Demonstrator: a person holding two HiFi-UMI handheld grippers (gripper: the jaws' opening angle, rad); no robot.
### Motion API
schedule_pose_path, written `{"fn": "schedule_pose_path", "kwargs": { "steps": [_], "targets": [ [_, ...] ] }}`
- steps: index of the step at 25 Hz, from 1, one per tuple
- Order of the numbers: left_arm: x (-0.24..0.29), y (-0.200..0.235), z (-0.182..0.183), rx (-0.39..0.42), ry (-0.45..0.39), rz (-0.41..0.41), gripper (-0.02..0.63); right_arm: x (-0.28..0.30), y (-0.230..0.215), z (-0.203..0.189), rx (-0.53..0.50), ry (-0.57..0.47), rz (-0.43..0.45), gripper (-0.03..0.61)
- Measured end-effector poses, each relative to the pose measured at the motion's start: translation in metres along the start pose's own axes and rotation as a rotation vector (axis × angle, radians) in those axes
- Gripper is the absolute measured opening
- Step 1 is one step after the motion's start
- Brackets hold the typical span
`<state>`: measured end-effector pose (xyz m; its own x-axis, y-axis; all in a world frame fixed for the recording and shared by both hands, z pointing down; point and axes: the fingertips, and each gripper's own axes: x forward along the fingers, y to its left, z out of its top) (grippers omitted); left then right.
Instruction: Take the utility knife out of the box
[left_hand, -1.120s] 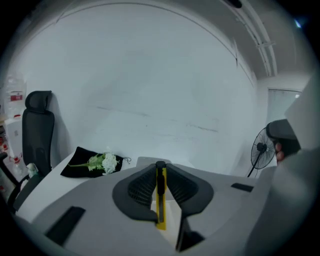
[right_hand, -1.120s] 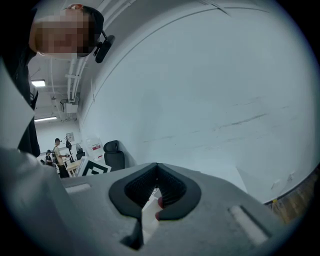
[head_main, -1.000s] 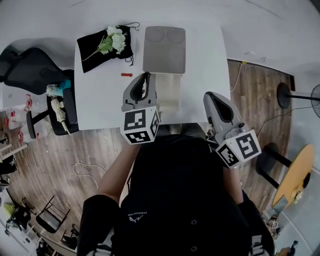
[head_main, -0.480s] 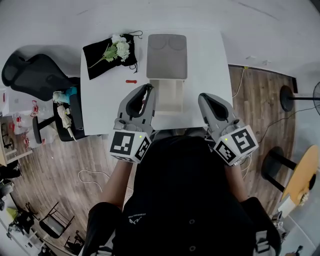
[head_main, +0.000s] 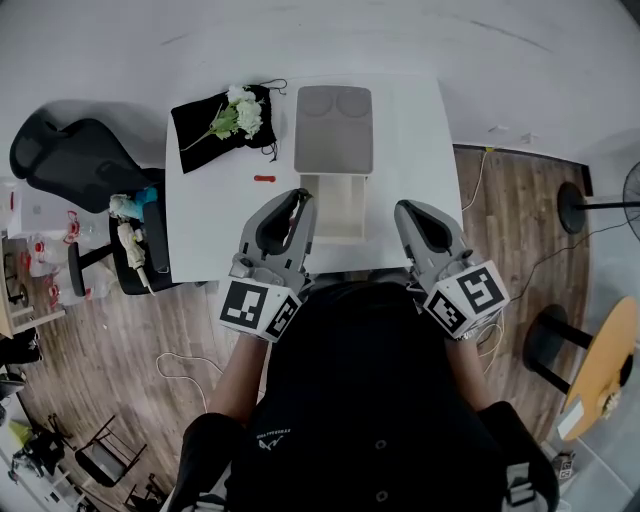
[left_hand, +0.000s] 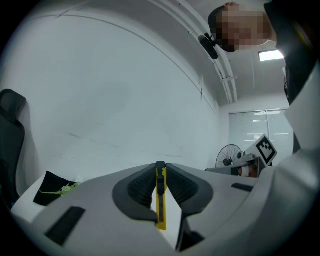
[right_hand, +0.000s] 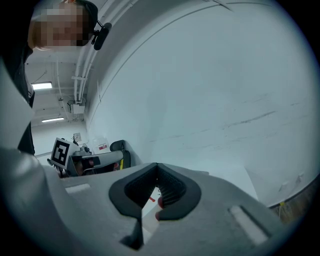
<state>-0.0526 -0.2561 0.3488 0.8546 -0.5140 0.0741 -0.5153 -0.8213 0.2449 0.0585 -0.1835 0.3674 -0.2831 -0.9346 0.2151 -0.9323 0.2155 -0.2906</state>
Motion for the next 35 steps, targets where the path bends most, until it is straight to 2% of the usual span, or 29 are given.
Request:
{"fn": "schedule_pose_path", "kwargs": {
  "steps": [8, 19, 29, 35],
  "targets": [
    [0.001, -0.004, 0.016, 0.01, -0.035, -0.033, 0.063, -0.003, -0.003, 0.015, -0.032, -0.031, -0.015, 0.005],
    [0.009, -0.017, 0.058, 0.057, -0.12, -0.079, 0.063, -0.007, -0.004, 0.06, -0.109, -0.099, -0.004, 0.005],
    [0.013, -0.025, 0.095, 0.096, -0.183, -0.111, 0.063, -0.019, -0.004, 0.106, -0.134, -0.171, 0.012, 0.005],
    [0.009, -0.027, 0.109, 0.087, -0.206, -0.12, 0.063, -0.023, 0.004, 0.119, -0.155, -0.173, 0.024, 0.005]
  ]
}}
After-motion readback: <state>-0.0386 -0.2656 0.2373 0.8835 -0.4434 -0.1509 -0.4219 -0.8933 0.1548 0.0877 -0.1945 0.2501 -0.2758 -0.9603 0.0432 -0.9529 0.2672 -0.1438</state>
